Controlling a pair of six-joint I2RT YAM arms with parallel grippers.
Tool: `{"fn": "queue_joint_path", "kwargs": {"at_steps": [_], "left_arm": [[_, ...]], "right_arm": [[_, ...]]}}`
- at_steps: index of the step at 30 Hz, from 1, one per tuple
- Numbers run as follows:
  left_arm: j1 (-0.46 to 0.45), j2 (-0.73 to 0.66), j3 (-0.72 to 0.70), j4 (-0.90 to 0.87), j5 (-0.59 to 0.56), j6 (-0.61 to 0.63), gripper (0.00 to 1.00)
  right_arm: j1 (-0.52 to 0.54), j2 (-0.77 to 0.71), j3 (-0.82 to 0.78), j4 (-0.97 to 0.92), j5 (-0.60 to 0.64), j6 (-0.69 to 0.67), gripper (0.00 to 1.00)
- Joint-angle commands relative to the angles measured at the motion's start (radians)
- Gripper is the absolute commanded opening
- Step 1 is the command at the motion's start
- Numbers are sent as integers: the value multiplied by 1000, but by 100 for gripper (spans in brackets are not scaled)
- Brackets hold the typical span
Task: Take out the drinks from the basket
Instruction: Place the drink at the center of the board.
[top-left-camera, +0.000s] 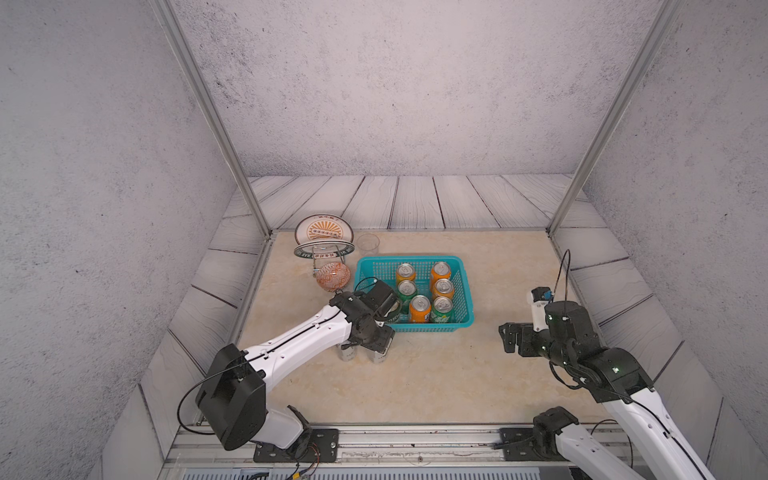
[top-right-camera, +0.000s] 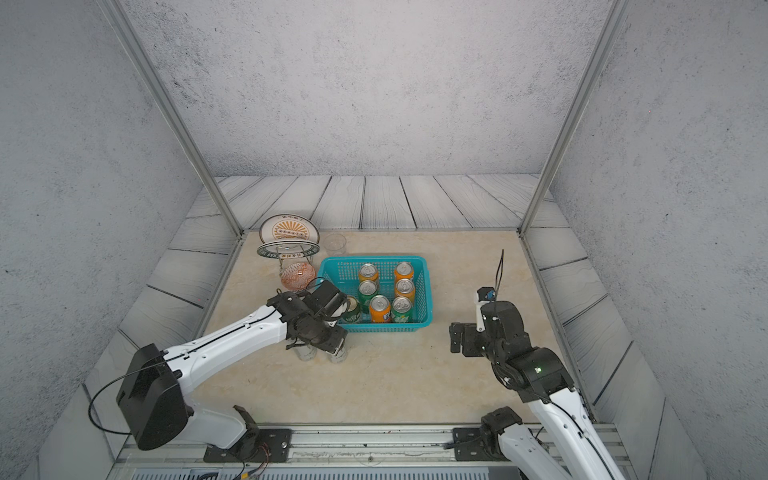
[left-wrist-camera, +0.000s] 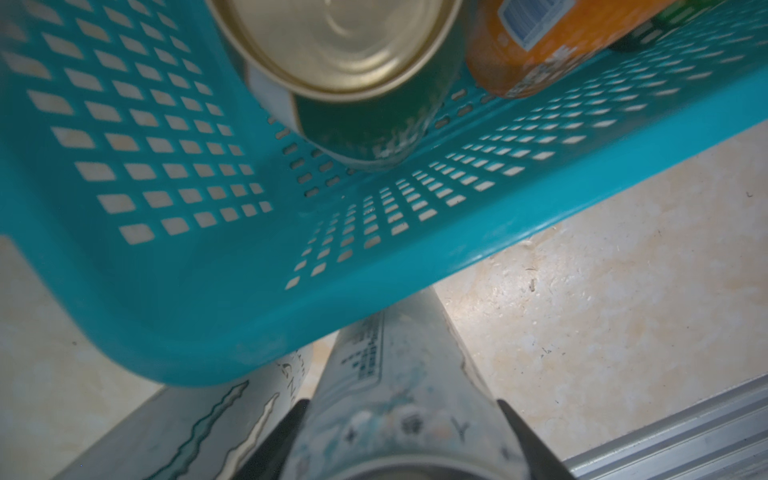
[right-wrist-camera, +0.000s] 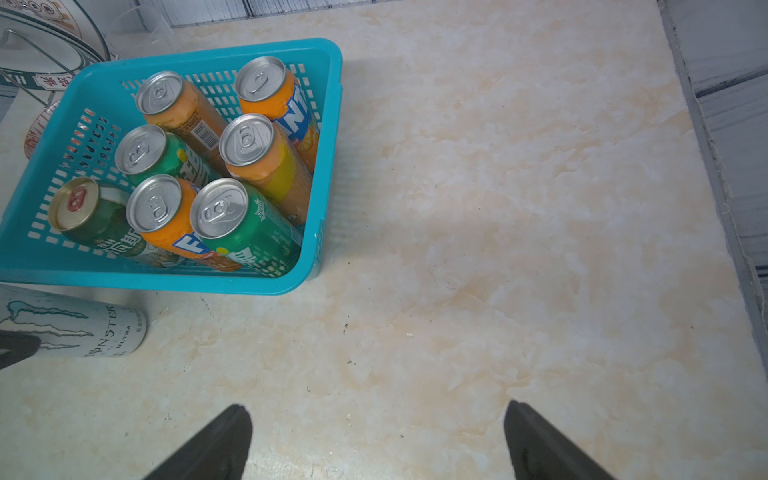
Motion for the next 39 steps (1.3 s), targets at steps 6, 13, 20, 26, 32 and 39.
{"fn": "queue_joint_path", "kwargs": {"at_steps": [6,13,20,26,32,39], "left_arm": [[-5,-82,29,-29,-12,2,79],[-5,-134,94,-69,-50,18,87],[1,-150,187,-57,-125,89,99],[21,-40,311,-80,-156,153,99],[44,101,404,-74,-131,192,99],[73,250,468,-61,-93,214,99]], "right_arm": [[3,-8,-10,-5,-14,11,99],[3,-10,-6,-6,-17,11,99],[3,-10,-4,-8,-19,10,99],[3,-13,0,-11,-20,11,99],[3,-14,4,-14,-20,11,99],[2,-12,7,-14,-20,14,99]]}}
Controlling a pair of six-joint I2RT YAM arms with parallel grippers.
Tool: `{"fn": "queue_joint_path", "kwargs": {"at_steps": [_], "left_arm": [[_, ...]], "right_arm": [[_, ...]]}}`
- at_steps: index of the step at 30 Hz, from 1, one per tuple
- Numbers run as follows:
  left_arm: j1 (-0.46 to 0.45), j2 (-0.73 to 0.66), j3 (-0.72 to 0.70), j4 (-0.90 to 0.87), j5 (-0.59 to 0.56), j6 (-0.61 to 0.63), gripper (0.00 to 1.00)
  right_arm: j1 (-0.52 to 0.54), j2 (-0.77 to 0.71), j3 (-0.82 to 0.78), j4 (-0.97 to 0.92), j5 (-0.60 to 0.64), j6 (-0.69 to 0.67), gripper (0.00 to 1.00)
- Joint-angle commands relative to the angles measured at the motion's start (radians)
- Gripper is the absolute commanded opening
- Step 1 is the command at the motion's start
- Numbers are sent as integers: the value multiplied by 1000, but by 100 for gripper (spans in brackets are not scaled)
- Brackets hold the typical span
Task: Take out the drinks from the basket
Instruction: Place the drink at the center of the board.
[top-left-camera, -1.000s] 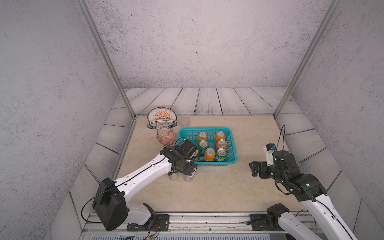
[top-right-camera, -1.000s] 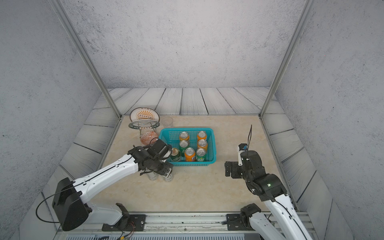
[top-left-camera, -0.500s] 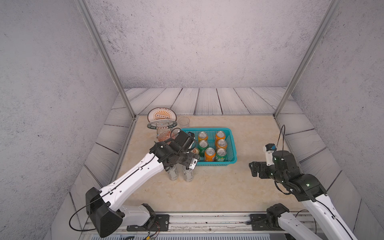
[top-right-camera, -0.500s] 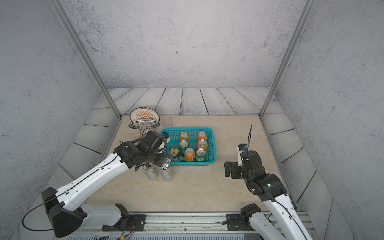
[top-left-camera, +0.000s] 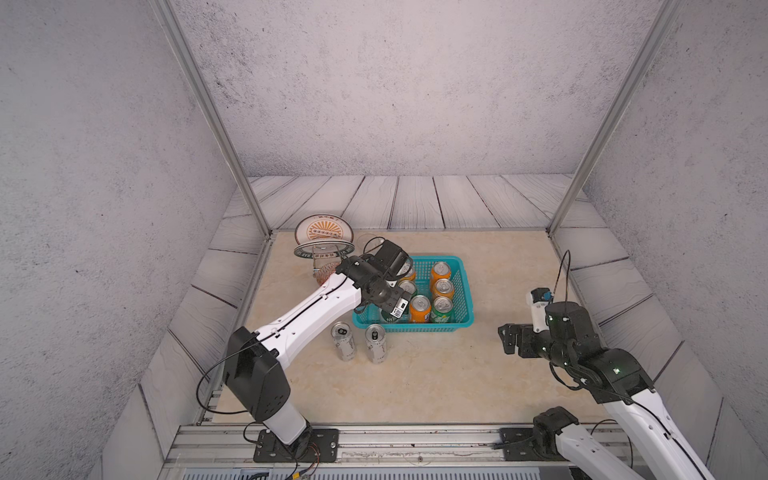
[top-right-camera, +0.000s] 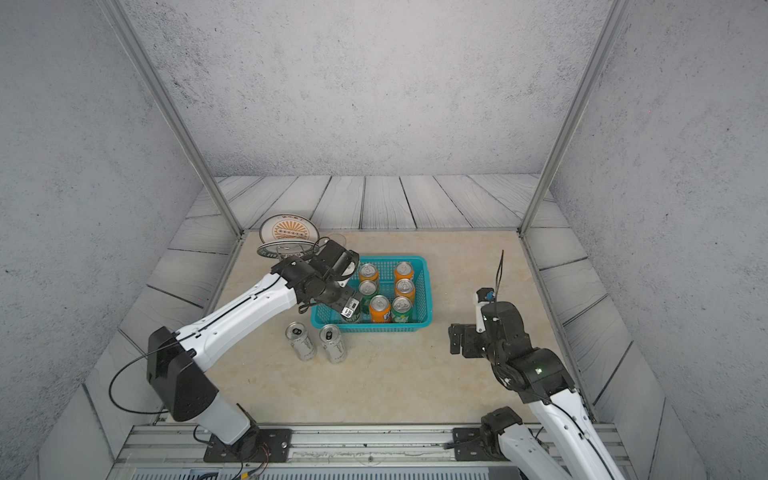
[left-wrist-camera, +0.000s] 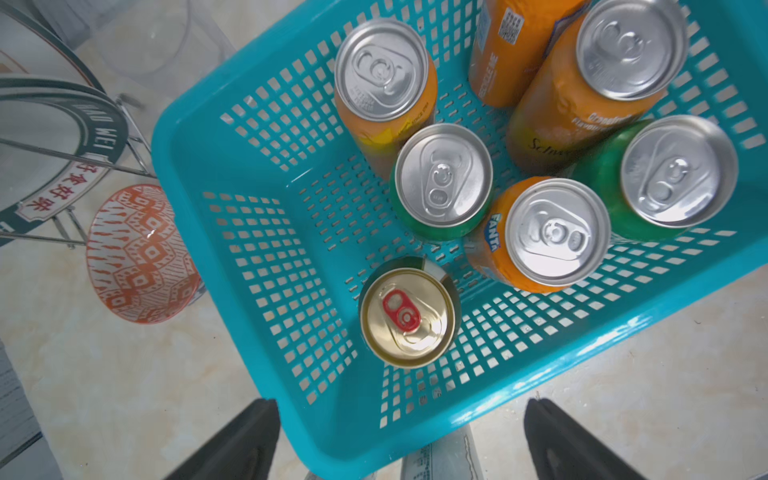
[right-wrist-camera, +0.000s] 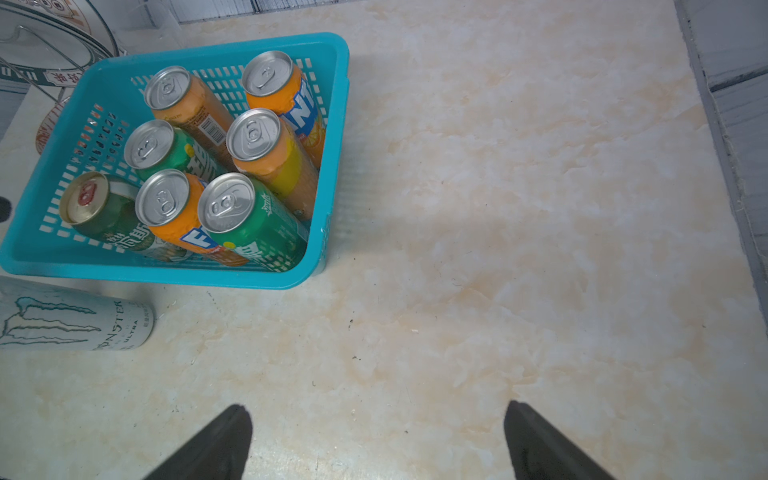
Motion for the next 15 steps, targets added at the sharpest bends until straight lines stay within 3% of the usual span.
{"fn": "queue_joint_path", "kwargs": {"at_steps": [1,15], "left_arm": [[18,58,42,-3,24,25,99],[55,271,96,-12,85,11,99]], "right_arm": [[4,-6,7,-6,-1,8,99],[3,-11,-4,-6,-8,10,99]]}}
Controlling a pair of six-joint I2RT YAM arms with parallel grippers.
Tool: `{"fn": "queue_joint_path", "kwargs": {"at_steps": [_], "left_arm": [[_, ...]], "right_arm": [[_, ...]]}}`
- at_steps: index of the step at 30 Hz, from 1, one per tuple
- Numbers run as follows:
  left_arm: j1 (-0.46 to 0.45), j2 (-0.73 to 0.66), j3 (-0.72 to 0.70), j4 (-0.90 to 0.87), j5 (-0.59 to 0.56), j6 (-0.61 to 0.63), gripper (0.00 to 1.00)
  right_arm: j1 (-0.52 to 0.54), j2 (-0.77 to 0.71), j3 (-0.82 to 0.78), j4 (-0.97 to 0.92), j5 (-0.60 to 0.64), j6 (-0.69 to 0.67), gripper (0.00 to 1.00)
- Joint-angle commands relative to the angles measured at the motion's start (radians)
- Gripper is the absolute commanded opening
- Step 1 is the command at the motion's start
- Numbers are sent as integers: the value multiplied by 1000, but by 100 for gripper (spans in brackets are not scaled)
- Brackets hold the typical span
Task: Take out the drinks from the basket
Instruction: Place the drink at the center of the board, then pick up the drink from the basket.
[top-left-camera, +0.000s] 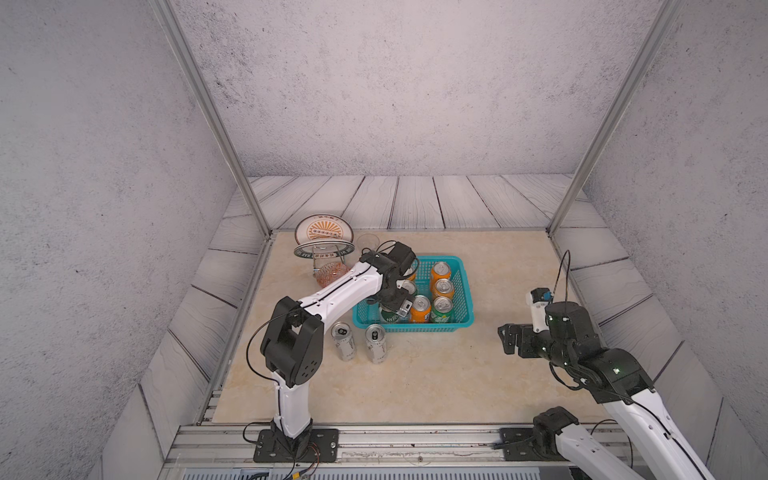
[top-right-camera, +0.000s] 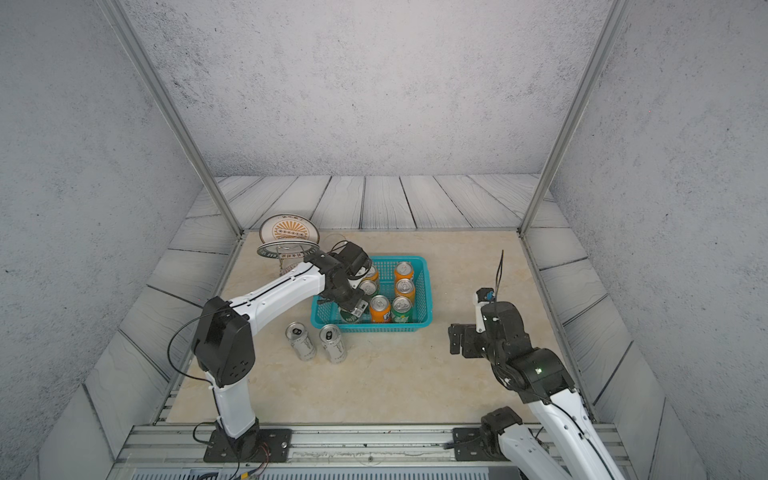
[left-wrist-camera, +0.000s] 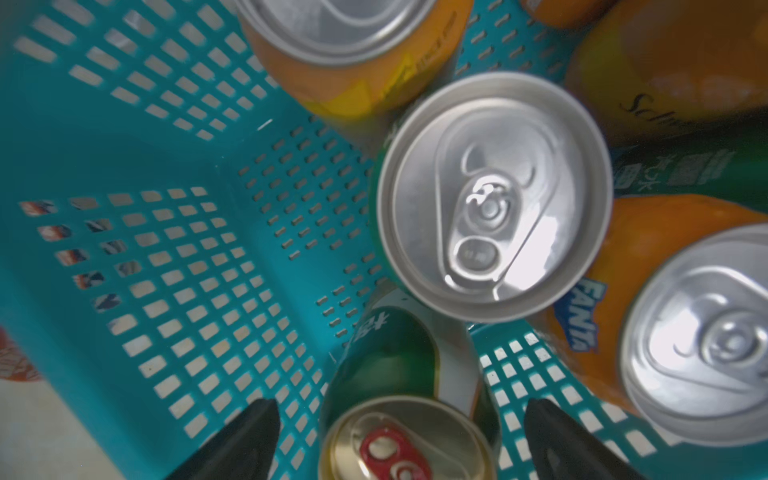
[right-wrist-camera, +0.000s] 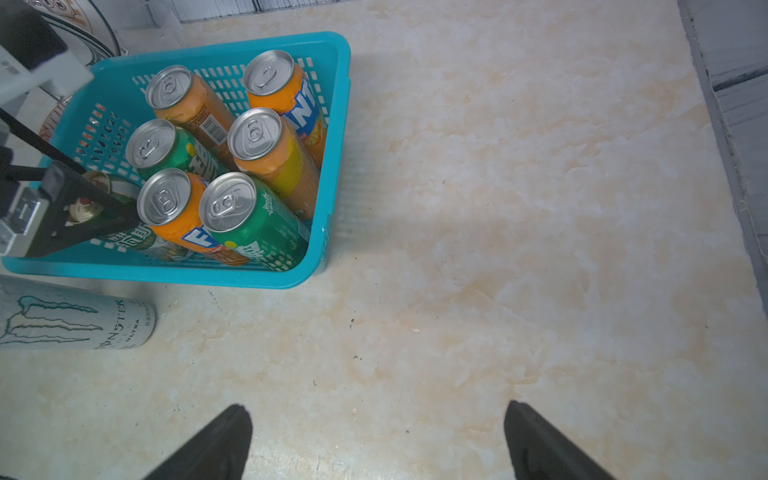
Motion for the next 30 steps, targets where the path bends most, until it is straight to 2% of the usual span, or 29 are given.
{"fn": "queue_joint_path", "kwargs": {"at_steps": [1,13,25,30], "left_arm": [[16,24,15,-1,29,-3,100],[24,62,-27,19,58,-10,92],[24,29,-40,10,43,-17,72],[24,0,-35,0,44,-18,67]], "right_arm": [[3,-14,-5,-6,-4,9,99],[3,-22,-13,-8,-6,14,99],[3,-32,-18,-8,-5,16,99],[4,-33,-18,-8,-4,17,99]]}}
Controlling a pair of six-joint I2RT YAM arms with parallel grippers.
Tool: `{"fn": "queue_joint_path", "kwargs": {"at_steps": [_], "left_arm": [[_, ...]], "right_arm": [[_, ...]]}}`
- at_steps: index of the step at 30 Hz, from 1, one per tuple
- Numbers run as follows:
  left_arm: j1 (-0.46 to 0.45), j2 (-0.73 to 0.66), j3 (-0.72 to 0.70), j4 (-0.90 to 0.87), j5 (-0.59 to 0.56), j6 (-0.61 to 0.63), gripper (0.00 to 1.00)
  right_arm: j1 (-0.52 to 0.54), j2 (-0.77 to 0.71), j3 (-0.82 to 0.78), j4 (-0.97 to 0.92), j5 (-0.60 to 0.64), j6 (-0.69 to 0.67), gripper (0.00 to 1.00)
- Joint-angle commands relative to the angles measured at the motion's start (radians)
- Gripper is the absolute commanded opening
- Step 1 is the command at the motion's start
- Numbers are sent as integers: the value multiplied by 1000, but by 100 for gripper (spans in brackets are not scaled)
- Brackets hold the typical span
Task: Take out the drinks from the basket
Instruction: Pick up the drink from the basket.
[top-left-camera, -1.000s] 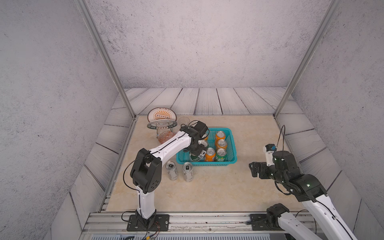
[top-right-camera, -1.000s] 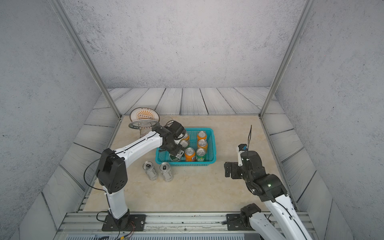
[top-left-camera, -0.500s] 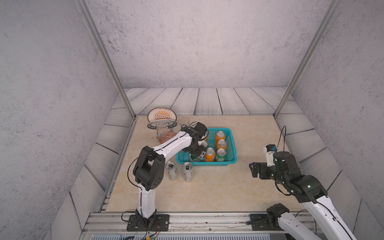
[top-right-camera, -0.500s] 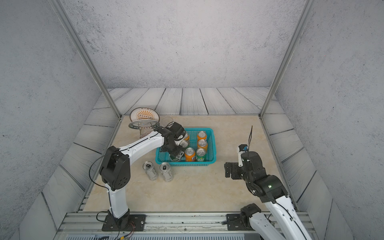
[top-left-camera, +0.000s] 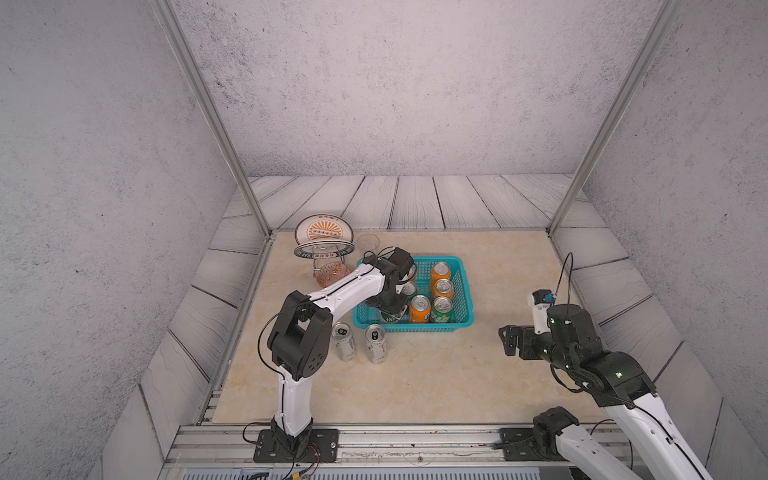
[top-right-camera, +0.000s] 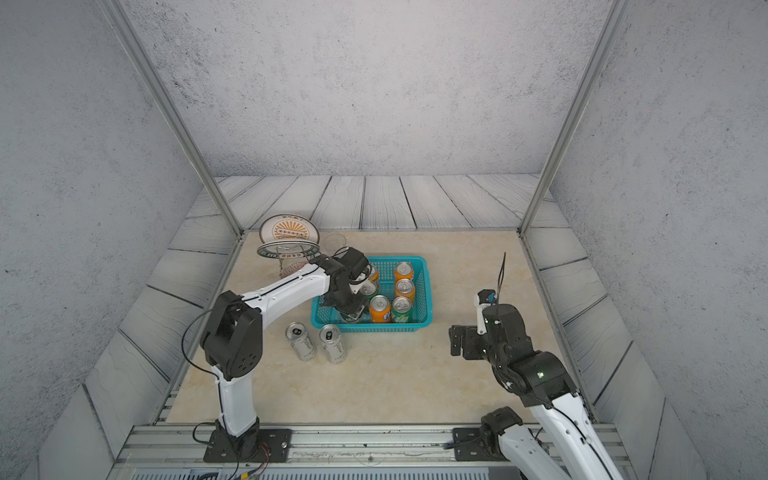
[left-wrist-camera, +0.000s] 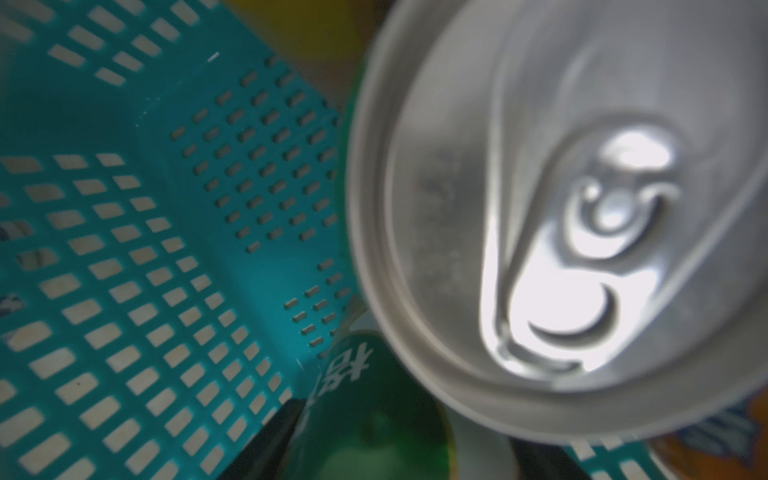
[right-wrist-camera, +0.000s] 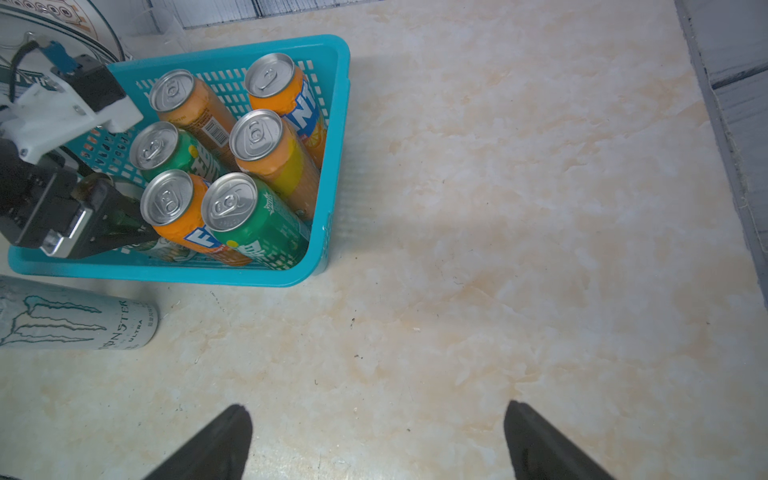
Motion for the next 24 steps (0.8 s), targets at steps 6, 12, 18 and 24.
{"fn": "queue_joint_path", "kwargs": {"at_steps": [6,12,18,24], "left_arm": [[3,-98,14,-47,1,-11,65],[0,-175,30,-78,14,-10,64],[-19,-268,46,-112,-2,-23,64],[-50,-348,62,-146,-25,-38,64]], "right_arm": [[4,-14,-8,-9,-7,10,99],[3,-18,-7,-10,-8,10,99],[3,-18,-6,-11,-8,10,99],[3,-18,-6,-10,-10,11,99]]}}
